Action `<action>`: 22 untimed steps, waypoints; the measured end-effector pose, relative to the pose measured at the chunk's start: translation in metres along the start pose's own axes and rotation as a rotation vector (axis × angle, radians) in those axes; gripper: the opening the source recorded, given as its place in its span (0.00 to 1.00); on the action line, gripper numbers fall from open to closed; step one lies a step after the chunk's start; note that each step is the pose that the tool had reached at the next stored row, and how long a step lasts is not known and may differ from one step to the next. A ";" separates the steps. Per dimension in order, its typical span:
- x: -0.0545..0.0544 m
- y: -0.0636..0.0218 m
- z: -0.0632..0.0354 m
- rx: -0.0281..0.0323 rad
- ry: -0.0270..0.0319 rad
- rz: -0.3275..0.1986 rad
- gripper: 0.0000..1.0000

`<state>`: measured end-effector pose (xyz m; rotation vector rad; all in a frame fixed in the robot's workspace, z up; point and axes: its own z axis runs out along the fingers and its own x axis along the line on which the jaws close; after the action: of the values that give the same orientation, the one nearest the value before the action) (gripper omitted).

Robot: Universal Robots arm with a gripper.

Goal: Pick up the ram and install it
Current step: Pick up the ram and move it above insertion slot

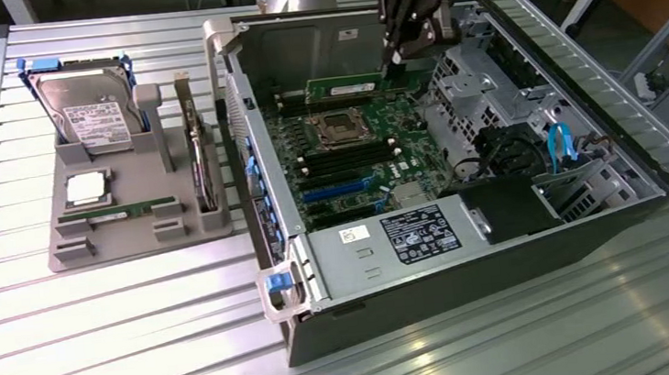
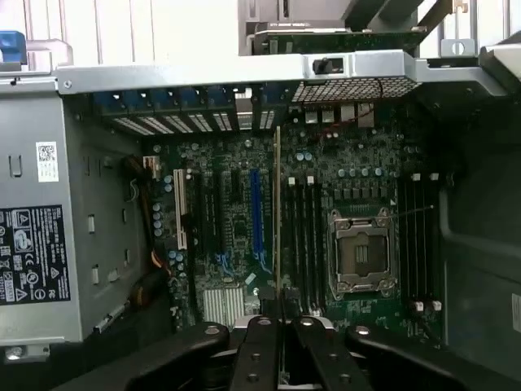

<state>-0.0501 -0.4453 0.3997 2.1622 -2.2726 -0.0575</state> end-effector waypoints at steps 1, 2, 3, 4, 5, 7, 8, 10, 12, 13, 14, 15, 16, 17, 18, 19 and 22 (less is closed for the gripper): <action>0.000 -0.0066 -0.0002 0.0000 0.0001 0.000 0.11; 0.000 -0.0085 -0.0003 -0.0001 0.0001 0.000 0.11; 0.000 -0.0090 -0.0003 0.0000 0.0001 0.000 0.11; 0.000 -0.0090 -0.0003 0.0000 0.0000 0.000 0.11; 0.000 -0.0090 -0.0003 0.0000 0.0001 0.000 0.11; -0.001 -0.0118 -0.0004 0.0000 0.0001 0.000 0.11; -0.001 -0.0155 -0.0004 0.0000 0.0001 0.000 0.11; -0.001 -0.0156 -0.0005 0.0000 0.0001 0.000 0.11; -0.001 -0.0156 -0.0005 0.0000 0.0001 0.000 0.11; -0.001 -0.0156 -0.0005 0.0000 0.0000 0.000 0.11; -0.001 -0.0156 -0.0005 0.0000 0.0001 0.000 0.11; -0.001 -0.0156 -0.0005 0.0000 0.0001 0.000 0.11; -0.001 -0.0167 -0.0005 0.0000 0.0000 0.000 0.11; -0.001 -0.0197 -0.0006 -0.0001 0.0000 0.000 0.11; -0.001 -0.0253 -0.0007 0.0000 0.0001 0.000 0.11; -0.001 -0.0253 -0.0007 0.0000 0.0000 0.000 0.11; -0.002 -0.0254 -0.0007 0.0000 0.0000 0.000 0.11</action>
<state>-0.0247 -0.4442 0.3997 2.1625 -2.2724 -0.0575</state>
